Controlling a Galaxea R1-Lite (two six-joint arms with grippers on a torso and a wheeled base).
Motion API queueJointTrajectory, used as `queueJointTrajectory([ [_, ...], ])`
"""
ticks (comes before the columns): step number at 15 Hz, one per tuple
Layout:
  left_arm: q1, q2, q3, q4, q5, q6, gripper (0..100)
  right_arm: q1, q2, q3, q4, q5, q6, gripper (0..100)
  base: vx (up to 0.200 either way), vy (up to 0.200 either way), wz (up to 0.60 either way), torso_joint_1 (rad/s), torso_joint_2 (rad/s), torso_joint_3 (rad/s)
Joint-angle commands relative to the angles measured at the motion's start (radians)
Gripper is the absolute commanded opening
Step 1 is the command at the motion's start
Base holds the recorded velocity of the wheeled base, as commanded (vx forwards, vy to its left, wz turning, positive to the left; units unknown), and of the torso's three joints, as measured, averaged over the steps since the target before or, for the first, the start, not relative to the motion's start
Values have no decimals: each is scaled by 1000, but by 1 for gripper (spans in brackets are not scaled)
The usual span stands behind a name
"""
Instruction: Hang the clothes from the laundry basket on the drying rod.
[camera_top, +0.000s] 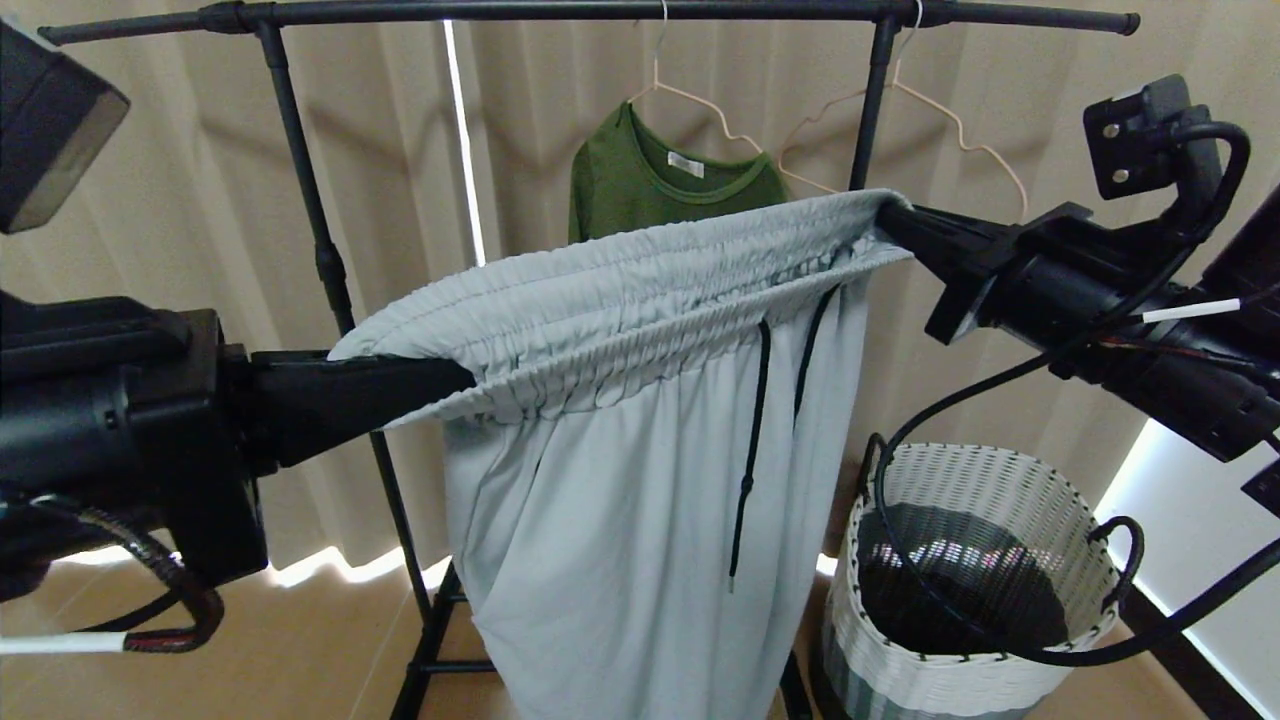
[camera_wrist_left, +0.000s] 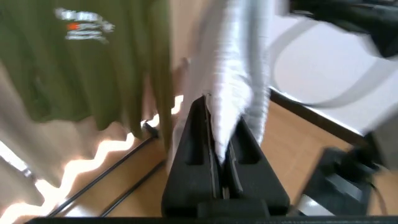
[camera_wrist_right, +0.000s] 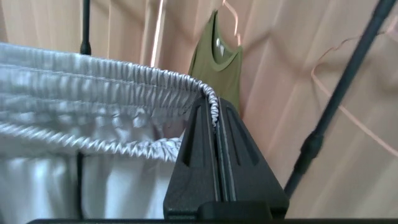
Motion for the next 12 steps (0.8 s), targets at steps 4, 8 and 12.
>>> queueJointTrajectory([
  [4,-48,-41,22,-4,0,1,0,2,45,-20,-1,-2,0,0,0,0,0,0,0,0],
  [8,-14,37,-74,-7,6,7,0,-12,-16,6,11,-5,0,0,0,0,0,0,0,0],
  [12,104,184,-211,-9,7,30,0,-40,-96,17,61,-5,0,0,0,0,0,0,0,0],
])
